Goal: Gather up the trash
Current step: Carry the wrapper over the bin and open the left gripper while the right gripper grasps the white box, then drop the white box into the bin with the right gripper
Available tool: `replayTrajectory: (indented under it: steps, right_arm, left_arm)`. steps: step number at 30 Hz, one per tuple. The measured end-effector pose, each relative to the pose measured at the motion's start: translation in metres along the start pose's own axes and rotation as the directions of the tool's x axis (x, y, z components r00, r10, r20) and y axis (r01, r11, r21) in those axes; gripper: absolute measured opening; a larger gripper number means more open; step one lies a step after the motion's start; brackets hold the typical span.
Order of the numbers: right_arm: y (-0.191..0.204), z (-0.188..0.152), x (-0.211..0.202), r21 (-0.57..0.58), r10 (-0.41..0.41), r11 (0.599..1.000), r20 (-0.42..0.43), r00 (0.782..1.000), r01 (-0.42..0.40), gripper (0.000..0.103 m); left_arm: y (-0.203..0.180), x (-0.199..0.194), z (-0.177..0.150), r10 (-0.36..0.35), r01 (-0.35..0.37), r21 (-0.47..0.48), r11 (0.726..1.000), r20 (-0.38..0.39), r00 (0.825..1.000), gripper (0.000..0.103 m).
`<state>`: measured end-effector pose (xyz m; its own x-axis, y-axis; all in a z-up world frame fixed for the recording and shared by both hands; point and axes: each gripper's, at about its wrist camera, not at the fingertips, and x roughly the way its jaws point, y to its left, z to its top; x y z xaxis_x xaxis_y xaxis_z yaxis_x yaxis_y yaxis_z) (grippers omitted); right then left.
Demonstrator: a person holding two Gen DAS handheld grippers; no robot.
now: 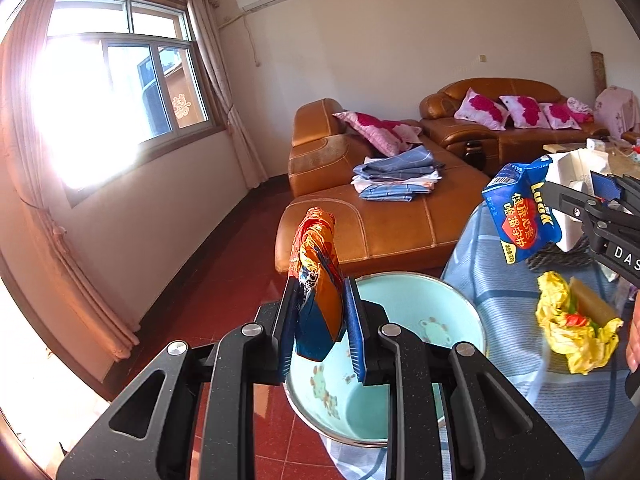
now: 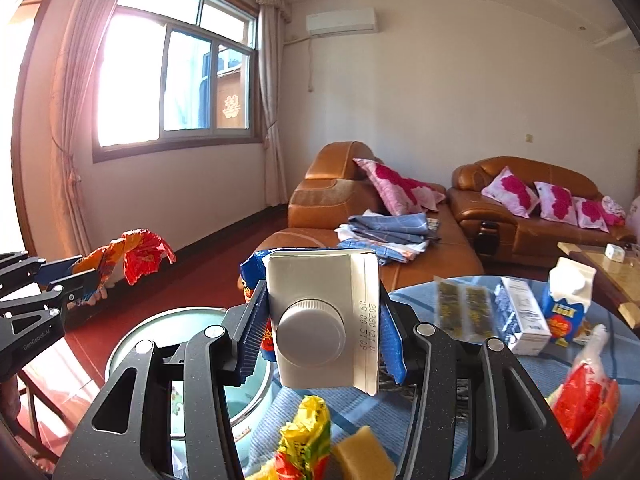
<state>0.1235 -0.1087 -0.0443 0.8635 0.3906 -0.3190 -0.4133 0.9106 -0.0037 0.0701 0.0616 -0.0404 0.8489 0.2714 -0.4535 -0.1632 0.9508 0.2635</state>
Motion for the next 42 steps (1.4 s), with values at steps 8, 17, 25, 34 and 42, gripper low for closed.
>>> replayTrajectory:
  steps: [8, 17, 25, 34, 42]
  right_arm:
    - [0.008, -0.004, 0.022, -0.022, 0.041, 0.999, -0.049, 0.998, -0.042, 0.050]
    - [0.014, -0.007, 0.033, -0.063, 0.062, 0.996, -0.098, 0.993, -0.068, 0.050]
    - [0.023, -0.006, 0.034, -0.097, 0.083, 0.991, -0.117, 0.990, -0.095, 0.050]
    - [0.037, -0.006, 0.035, -0.122, 0.110, 0.985, -0.122, 0.986, -0.125, 0.069]
    - [0.026, -0.007, 0.023, -0.084, 0.085, 0.992, -0.112, 0.990, -0.095, 0.069]
  left_arm:
    - [0.007, 0.007, -0.004, 0.048, -0.047, 0.027, 0.999, -0.025, 0.999, 0.022]
    - [0.010, 0.014, -0.006, 0.063, -0.061, 0.041, 0.997, -0.048, 0.997, 0.023]
    - [0.008, 0.013, -0.006, 0.038, -0.036, 0.043, 0.998, -0.053, 0.998, 0.024]
    - [0.004, 0.015, -0.009, -0.020, 0.024, 0.051, 0.998, -0.068, 0.997, 0.048]
    - [0.001, 0.014, -0.010, -0.024, 0.027, 0.044, 0.999, -0.066, 0.998, 0.051]
